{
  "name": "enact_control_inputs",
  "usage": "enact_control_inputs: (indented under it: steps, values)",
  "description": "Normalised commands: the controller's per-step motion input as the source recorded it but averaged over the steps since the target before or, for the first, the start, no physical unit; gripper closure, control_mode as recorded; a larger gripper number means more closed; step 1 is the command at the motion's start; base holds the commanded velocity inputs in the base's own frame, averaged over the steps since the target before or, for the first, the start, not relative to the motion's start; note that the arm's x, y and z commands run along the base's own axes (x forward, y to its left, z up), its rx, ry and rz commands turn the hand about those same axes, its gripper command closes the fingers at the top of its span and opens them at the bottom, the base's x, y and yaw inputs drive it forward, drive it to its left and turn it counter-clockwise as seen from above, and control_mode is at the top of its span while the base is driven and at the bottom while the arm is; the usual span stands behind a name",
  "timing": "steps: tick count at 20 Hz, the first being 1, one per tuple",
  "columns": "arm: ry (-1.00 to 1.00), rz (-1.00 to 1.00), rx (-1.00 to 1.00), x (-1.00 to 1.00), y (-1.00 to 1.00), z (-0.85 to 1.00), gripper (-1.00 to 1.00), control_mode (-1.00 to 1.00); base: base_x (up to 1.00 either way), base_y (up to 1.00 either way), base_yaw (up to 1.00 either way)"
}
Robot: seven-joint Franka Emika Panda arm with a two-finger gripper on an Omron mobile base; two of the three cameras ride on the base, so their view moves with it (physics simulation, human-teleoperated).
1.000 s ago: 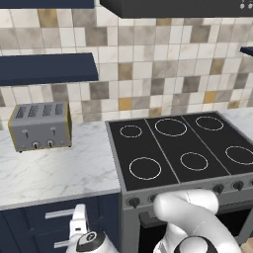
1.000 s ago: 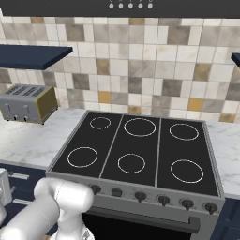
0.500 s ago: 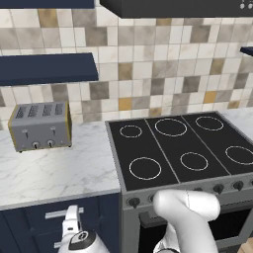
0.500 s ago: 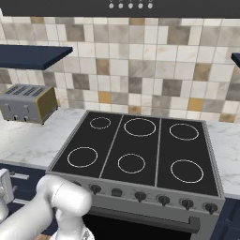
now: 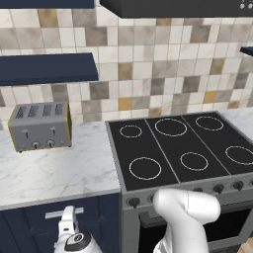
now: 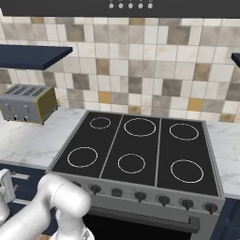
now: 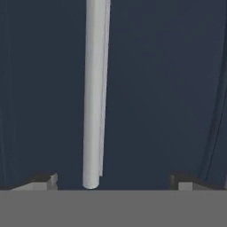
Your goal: Take the tongs from the drawer on the left and place them on the dining counter next to the tray containing the kebab skewer.
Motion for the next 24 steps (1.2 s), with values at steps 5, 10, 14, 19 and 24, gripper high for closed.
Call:
enact_control_inputs:
  steps: [5, 10, 14, 19, 24]
  values:
    - [-0.01, 0.00, 0.00, 0.24, 0.00, -0.17, -1.00, -1.00, 0.00, 0.00, 0.00]
    - [0.00, 0.00, 0.00, 0.25, 0.00, -0.16, -1.00, -1.00, 0.00, 0.00, 0.00]
    - [0.00, 0.00, 0.00, 0.27, 0.02, -0.25, -1.00, -1.00, 0.00, 0.00, 0.00]
    - [0.00, 0.00, 0.00, 0.24, 0.03, -0.23, -1.00, -1.00, 0.00, 0.00, 0.00]
    - [0.00, 0.00, 0.00, 0.24, 0.02, -0.19, -1.00, -1.00, 0.00, 0.00, 0.00]
